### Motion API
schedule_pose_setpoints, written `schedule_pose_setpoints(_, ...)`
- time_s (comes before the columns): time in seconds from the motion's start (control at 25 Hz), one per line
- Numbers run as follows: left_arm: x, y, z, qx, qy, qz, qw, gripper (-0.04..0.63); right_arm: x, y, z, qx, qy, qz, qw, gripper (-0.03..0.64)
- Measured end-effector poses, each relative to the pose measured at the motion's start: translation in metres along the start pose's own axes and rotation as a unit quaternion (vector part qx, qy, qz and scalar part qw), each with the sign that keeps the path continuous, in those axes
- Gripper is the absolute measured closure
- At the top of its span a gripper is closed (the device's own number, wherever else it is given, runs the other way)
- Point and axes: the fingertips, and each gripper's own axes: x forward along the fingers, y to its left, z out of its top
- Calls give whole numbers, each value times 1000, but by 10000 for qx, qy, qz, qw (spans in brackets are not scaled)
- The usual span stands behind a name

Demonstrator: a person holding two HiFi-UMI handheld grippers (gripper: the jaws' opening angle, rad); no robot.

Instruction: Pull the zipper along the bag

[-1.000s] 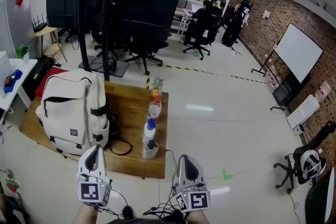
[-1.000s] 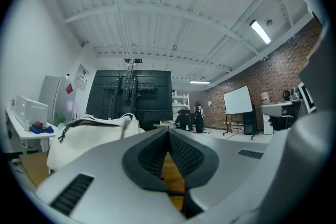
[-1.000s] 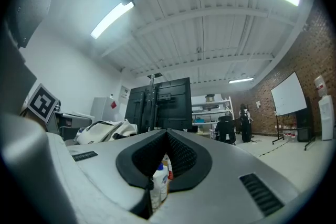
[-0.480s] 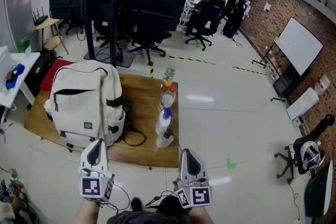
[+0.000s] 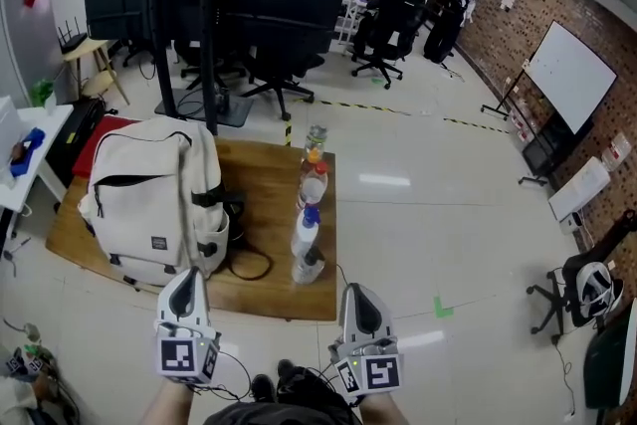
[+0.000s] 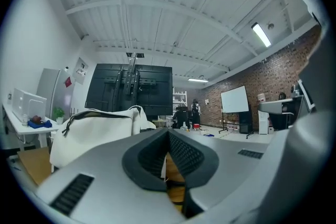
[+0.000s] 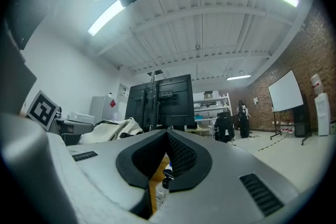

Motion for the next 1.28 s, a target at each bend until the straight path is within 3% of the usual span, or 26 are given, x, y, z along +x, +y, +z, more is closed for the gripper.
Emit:
schedule_pose_setpoints(0.2, 19, -12, 9, 92, 7, 224, 9997, 571, 22, -14, 2, 61, -128, 316, 9994, 620)
schedule_pose_setpoints(0.52, 57, -52, 36, 306, -96, 333, 9989, 571, 33, -67, 8, 254, -136, 449, 9986, 620)
schedule_pose_setpoints(0.8, 71, -56, 21, 379, 143, 558, 9976, 571, 49, -92, -14, 164, -73, 549, 9983, 620)
schedule_pose_setpoints(1.08, 82, -36, 18, 476, 184, 553, 9972, 571, 64, -61, -22, -70, 13, 736, 9973, 620)
schedule_pose_setpoints(1.28, 94, 14, 11, 428, 85, 401, 9982, 571, 89, -13, -28, -285, -1, 696, 9972, 620)
